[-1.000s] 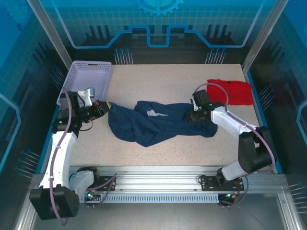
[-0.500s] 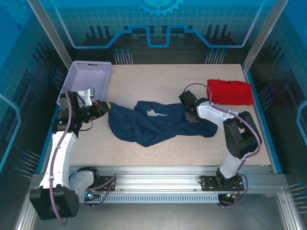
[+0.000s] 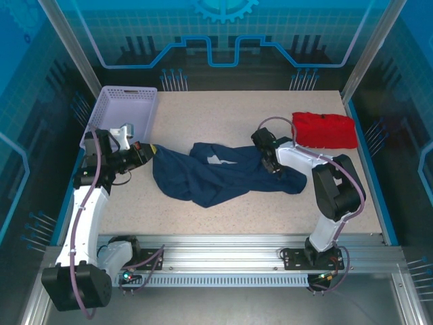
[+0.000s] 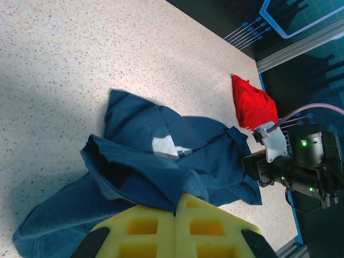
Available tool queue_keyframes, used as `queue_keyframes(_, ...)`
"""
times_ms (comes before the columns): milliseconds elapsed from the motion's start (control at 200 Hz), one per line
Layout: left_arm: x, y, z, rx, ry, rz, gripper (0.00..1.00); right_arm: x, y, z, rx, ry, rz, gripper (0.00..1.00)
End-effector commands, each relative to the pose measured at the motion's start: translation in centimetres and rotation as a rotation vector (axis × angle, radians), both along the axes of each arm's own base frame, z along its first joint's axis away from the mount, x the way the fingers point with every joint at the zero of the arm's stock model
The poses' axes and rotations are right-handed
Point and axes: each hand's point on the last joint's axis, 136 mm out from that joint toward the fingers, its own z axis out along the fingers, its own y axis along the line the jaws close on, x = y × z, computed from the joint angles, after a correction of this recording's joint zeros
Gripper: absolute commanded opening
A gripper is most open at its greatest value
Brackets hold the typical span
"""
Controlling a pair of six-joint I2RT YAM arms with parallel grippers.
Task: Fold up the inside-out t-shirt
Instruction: Flatten out the T-shirt at the center of the table.
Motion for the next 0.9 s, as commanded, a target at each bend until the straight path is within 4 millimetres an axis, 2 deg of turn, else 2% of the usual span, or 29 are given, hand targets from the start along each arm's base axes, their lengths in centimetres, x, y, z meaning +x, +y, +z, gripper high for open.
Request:
queue_keyframes(0, -0.3, -0.1, 0.2, -0.002, -0.02, -0.012, 0.0, -1.1, -0.2, -0.3, -0.013, 0.021, -0.008, 0.18)
queue_keyframes(115, -0.3, -0.1, 0.2, -0.005, -0.018, -0.009, 0.0, -0.7, 0.0, 0.2, 0.016, 0.005, -0.012, 0.05)
queue_keyframes(155, -0.2, 0.0, 0.1, -0.005, -0.015, -0.002, 0.0, -0.3, 0.2, 1.0, 0.044, -0.017, -0.013, 0.0)
queue_keyframes(240, 0.1, 0.5, 0.3, -0.007, -0.01, 0.034, 0.0, 0.3, 0.9, 3.6, 0.17, -0.078, -0.02, 0.0)
queue_keyframes(325, 0.6, 1.2, 0.8, -0.008, -0.007, 0.088, 0.0, 0.9, 1.9, 8.9, 0.463, -0.197, -0.036, 0.0)
queue_keyframes(370, 0.8, 1.5, 1.6, -0.006, -0.015, 0.112, 0.0, 1.1, 2.0, 13.0, 0.675, -0.289, -0.039, 0.0)
queue_keyframes(415, 1.0, 1.8, 2.8, -0.002, -0.034, 0.132, 0.0, 1.1, 1.3, 17.6, 0.887, -0.403, -0.047, 0.0)
queue_keyframes(495, 1.4, 2.3, 6.1, 0.011, -0.115, 0.163, 0.0, 0.5, -1.1, 24.8, 1.093, -0.61, -0.042, 0.0)
queue_keyframes(585, 1.5, 2.9, 11.0, 0.035, -0.266, 0.197, 0.0, -0.6, -3.5, 30.4, 1.155, -0.759, -0.024, 0.0)
queue_keyframes(645, 1.3, 3.3, 14.5, 0.071, -0.375, 0.215, 0.0, -1.3, -5.1, 33.0, 1.174, -0.832, -0.034, 0.0)
queue_keyframes(740, 0.2, 4.3, 19.6, 0.165, -0.528, 0.263, 0.0, -2.3, -6.7, 35.9, 1.172, -0.91, -0.042, 0.0)
queue_keyframes(810, -0.9, 4.6, 22.8, 0.221, -0.617, 0.287, 0.0, -3.3, -6.7, 37.6, 1.174, -0.935, -0.022, 0.0)
queue_keyframes(895, -3.6, 4.4, 27.3, 0.274, -0.75, 0.301, 0.0, -5.5, -6.1, 40.2, 1.147, -0.996, 0.03, 0.0)
